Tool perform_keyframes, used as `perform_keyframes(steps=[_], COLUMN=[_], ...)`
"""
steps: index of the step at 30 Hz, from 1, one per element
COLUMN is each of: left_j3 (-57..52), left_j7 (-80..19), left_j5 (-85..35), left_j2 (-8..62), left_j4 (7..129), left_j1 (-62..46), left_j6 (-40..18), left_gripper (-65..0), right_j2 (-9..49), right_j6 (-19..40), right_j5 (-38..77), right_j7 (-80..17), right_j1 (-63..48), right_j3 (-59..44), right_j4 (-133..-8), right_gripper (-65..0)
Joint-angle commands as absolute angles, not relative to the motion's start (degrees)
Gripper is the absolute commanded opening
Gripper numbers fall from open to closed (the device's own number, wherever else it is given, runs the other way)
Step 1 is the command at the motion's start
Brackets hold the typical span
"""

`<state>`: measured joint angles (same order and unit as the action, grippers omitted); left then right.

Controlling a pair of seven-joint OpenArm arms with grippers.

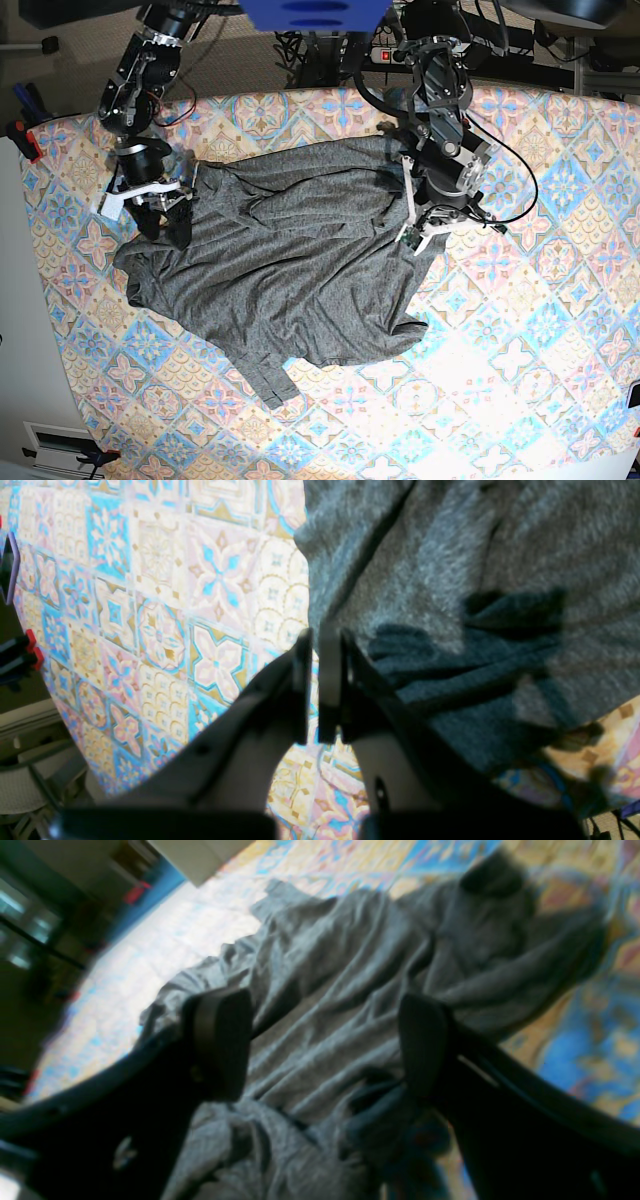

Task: Layout the t-shirt on the table in an organized manner, then fold the t-shirt properly
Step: 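Grasp the shirt edge with the right gripper and pull it outward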

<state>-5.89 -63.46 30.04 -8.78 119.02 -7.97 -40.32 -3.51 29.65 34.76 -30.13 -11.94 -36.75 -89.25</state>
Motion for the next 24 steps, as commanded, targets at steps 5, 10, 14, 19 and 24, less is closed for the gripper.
perform_keyframes(steps=[5, 10, 14, 19, 24], left_j3=[-5.76, -5.76, -5.76, -5.67, -5.76], left_j7=[-62.81, -62.81, -62.99, -62.99, -62.73], left_j5=[30.11, 30.29, 30.02, 29.93, 29.76], left_j2=[-9.0, -9.0, -9.0, -9.0, -7.78], left_j4=[119.87, 119.87, 119.87, 119.87, 119.78], left_j1=[-7.25, -7.25, -7.34, -8.13, -10.77], left_j6=[-40.0, -40.0, -40.0, -40.0, -40.0], left_gripper=[-62.2, -62.2, -62.2, -62.2, -62.2], right_j2=[-3.03, -2.95, -2.77, 0.57, 3.82], right_j6=[30.37, 30.37, 30.37, 30.37, 30.2], right_j5=[36.53, 36.35, 36.18, 36.09, 36.09], right_j7=[-28.88, -28.97, -29.14, -29.32, -32.04], right_j1=[-11.56, -11.56, -11.56, -11.56, -11.47], right_j3=[-36.79, -36.88, -36.79, -36.0, -30.64], right_j4=[-85.32, -81.54, -79.08, -78.37, -78.37], right_gripper=[-21.2, -21.2, -21.2, -21.2, -21.2])
